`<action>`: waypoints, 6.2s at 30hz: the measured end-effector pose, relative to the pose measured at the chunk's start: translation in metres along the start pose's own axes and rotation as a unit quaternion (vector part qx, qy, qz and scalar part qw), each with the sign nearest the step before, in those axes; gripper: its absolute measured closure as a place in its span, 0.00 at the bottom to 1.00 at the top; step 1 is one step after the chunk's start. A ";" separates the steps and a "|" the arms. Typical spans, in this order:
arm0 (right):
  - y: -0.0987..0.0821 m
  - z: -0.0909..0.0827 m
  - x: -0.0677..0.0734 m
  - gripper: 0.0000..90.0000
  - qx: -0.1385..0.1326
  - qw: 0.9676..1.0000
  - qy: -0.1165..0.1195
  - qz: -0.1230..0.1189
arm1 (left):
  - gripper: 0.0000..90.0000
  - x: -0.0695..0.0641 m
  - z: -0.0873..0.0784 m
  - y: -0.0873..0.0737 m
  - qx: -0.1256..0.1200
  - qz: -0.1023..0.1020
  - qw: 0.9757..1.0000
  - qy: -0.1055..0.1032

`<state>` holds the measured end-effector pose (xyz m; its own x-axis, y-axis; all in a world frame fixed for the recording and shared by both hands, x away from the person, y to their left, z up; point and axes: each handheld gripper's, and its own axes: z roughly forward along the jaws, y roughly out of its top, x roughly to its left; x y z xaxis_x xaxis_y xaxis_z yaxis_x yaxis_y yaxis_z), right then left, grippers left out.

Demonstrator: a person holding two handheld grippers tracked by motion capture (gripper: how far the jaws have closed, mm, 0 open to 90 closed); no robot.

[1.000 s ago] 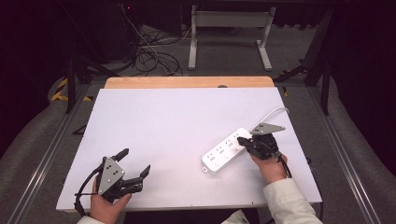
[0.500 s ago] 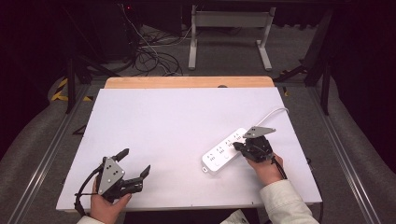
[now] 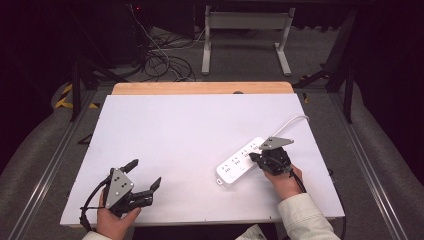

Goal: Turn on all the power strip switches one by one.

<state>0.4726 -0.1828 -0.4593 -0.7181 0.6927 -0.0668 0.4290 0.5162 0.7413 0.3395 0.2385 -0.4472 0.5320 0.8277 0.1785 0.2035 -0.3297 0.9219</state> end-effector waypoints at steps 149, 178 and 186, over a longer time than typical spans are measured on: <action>0.015 0.001 0.040 1.00 0.035 0.999 0.002 -0.020 | 0.17 0.001 -0.004 0.000 -0.005 -0.007 1.000 0.001; 0.020 -0.003 0.065 1.00 0.018 0.999 0.047 -0.008 | 0.17 0.001 -0.003 0.000 -0.003 -0.006 1.000 0.000; 0.015 0.003 0.072 1.00 0.019 0.998 0.051 -0.011 | 0.17 0.000 -0.003 0.000 -0.005 -0.005 1.000 0.000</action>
<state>0.4290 -0.1241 -0.4550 -0.7784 0.6276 -0.0124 0.4320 0.5500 0.7148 0.3372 0.2395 -0.4460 0.5306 0.8306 0.1690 0.2012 -0.3172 0.9268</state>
